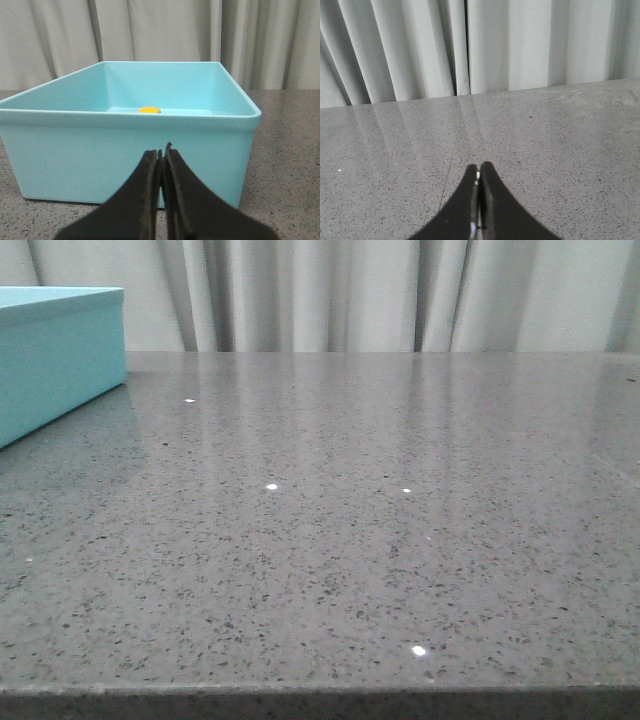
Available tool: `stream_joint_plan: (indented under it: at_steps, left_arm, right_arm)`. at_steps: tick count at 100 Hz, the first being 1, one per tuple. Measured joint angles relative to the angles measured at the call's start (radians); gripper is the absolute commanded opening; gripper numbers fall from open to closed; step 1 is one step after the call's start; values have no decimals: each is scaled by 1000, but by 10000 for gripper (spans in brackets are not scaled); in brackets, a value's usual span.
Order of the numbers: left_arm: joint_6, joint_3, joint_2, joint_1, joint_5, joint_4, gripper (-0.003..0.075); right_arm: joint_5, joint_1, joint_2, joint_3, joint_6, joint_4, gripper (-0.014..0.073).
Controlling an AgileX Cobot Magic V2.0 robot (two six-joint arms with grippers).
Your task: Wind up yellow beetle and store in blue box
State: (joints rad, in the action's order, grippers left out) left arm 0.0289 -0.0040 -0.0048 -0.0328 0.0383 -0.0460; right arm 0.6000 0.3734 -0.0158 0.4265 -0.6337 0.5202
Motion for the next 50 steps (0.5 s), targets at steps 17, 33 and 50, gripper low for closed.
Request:
stream_joint_plan:
  at_steps: [17, 33, 50]
  left_arm:
    - [0, 0, 0, 0, 0, 0, -20]
    - [0, 0, 0, 0, 0, 0, -20]
    - [0, 0, 0, 0, 0, 0, -20]
  right_arm:
    - [0, 0, 0, 0, 0, 0, -67]
    - [0, 0, 0, 0, 0, 0, -67]
    - [-8, 0, 0, -17, 0, 0, -67]
